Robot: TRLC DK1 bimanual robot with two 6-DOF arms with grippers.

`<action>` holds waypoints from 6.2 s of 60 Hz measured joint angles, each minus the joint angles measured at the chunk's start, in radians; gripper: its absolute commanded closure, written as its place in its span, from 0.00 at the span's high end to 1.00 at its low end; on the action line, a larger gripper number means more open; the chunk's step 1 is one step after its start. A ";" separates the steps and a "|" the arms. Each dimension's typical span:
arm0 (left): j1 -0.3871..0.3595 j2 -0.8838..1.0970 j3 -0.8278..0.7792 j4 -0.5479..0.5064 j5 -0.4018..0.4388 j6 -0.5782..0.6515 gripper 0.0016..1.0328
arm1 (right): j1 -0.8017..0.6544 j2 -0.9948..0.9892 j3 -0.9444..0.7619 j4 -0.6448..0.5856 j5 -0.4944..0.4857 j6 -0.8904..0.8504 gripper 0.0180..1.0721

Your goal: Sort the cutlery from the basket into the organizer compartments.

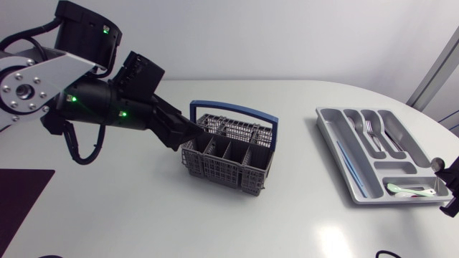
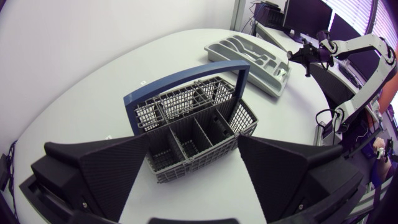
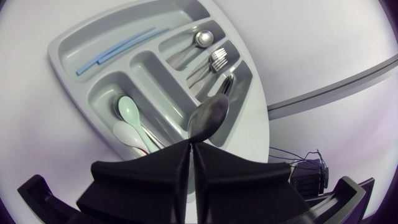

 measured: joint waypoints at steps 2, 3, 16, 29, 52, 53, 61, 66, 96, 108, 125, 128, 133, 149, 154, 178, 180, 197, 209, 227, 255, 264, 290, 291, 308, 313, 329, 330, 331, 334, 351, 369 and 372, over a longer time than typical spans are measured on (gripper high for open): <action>-0.002 0.000 0.000 0.000 0.000 0.000 0.95 | 0.000 0.014 0.000 0.030 0.013 -0.005 0.06; -0.003 0.000 0.000 0.000 0.000 0.000 0.95 | 0.000 0.023 -0.001 0.046 0.019 -0.006 0.06; -0.005 0.000 0.000 -0.003 -0.004 0.000 0.95 | 0.003 0.074 -0.052 0.146 0.069 -0.047 0.07; -0.005 0.000 0.000 -0.009 -0.007 0.000 0.95 | 0.019 0.077 -0.091 0.170 0.081 -0.089 0.13; 0.006 0.000 0.000 -0.023 -0.007 0.000 0.95 | 0.021 0.063 -0.147 0.169 0.088 -0.122 0.66; 0.009 0.000 0.000 -0.024 -0.007 0.000 0.95 | 0.021 0.059 -0.148 0.169 0.088 -0.122 0.71; 0.040 0.000 0.000 -0.032 -0.007 0.000 0.95 | 0.021 -0.016 -0.146 0.104 0.079 -0.100 0.87; 0.076 0.000 0.000 -0.039 -0.007 0.005 0.95 | 0.042 -0.114 -0.139 -0.021 0.053 -0.060 0.95; 0.255 0.150 0.000 -0.026 0.051 0.112 0.87 | 0.715 -0.451 -0.057 -0.335 0.189 0.516 0.89; 0.283 0.239 0.000 0.005 0.082 0.149 0.48 | 0.966 -0.371 0.006 -0.338 0.219 0.741 0.58; 0.297 0.348 0.017 0.057 0.096 0.156 0.03 | 1.121 -0.153 0.078 -0.300 0.214 0.912 0.06; 0.292 0.370 0.023 0.057 0.096 0.156 0.03 | 1.146 -0.120 0.087 -0.295 0.213 0.932 0.06; 0.282 0.399 0.027 0.057 0.096 0.156 0.03 | 1.192 -0.071 0.101 -0.286 0.210 0.969 0.06; 0.245 0.465 0.037 0.064 0.164 0.156 0.03 | 1.264 0.089 0.197 -0.228 0.185 1.080 0.06; 0.245 0.470 0.038 0.064 0.206 0.157 0.03 | 1.266 0.109 0.216 -0.228 0.184 1.106 0.06; 0.286 0.440 -0.009 0.071 0.251 0.193 0.03 | 1.285 0.228 0.342 -0.225 0.187 1.155 0.06; 0.291 0.430 -0.021 0.071 0.257 0.195 0.03 | 1.289 0.237 0.354 -0.225 0.186 1.157 0.06; 0.306 0.365 -0.088 0.056 0.261 0.198 0.03 | 1.308 0.264 0.386 -0.226 0.184 1.163 0.06; 0.306 0.361 -0.089 0.056 0.268 0.198 0.03 | 1.298 0.261 0.385 -0.225 0.183 1.162 0.06; 0.439 0.313 -0.058 0.019 0.319 0.225 0.03 | 1.197 0.161 0.369 -0.254 0.121 1.158 0.06; 0.461 0.507 0.222 0.003 0.575 0.174 0.03 | 1.170 0.268 0.578 -0.291 -0.082 1.215 0.06; 0.448 0.586 0.285 -0.017 0.601 0.154 0.03 | 1.170 0.333 0.649 -0.325 -0.122 1.231 0.06; 0.428 0.622 0.301 -0.034 0.612 0.155 0.03 | 1.171 0.435 0.664 -0.341 -0.142 1.234 0.06; 0.428 0.622 0.301 -0.035 0.612 0.155 0.03 | 1.171 0.435 0.664 -0.341 -0.141 1.234 0.06; 0.428 0.643 0.301 -0.071 0.612 0.157 0.03 | 1.171 0.435 0.664 -0.346 -0.128 1.234 0.06; 0.428 0.643 0.301 -0.072 0.612 0.159 0.03 | 1.171 0.435 0.664 -0.348 -0.127 1.234 0.06; 0.428 0.643 0.301 -0.079 0.612 0.159 0.03 | 1.170 0.418 0.661 -0.361 -0.127 1.234 0.06; 0.432 0.642 0.301 -0.079 0.613 0.159 0.03 | 1.170 0.414 0.660 -0.361 -0.127 1.234 0.06; 0.438 0.642 0.301 -0.079 0.615 0.159 0.03 | 1.170 0.409 0.657 -0.361 -0.127 1.234 0.06; 0.457 0.640 0.301 -0.079 0.616 0.159 0.03 | 1.168 0.388 0.647 -0.361 -0.127 1.234 0.06; 0.513 0.551 0.264 -0.095 0.570 0.195 0.03 | 1.143 0.276 0.557 -0.360 -0.055 1.233 0.06; 0.440 0.389 0.069 -0.095 0.439 0.266 0.03 | 1.154 0.221 0.416 -0.345 -0.014 1.229 0.06; 0.424 0.371 0.047 -0.092 0.425 0.268 0.03 | 1.167 0.220 0.406 -0.336 -0.006 1.229 0.06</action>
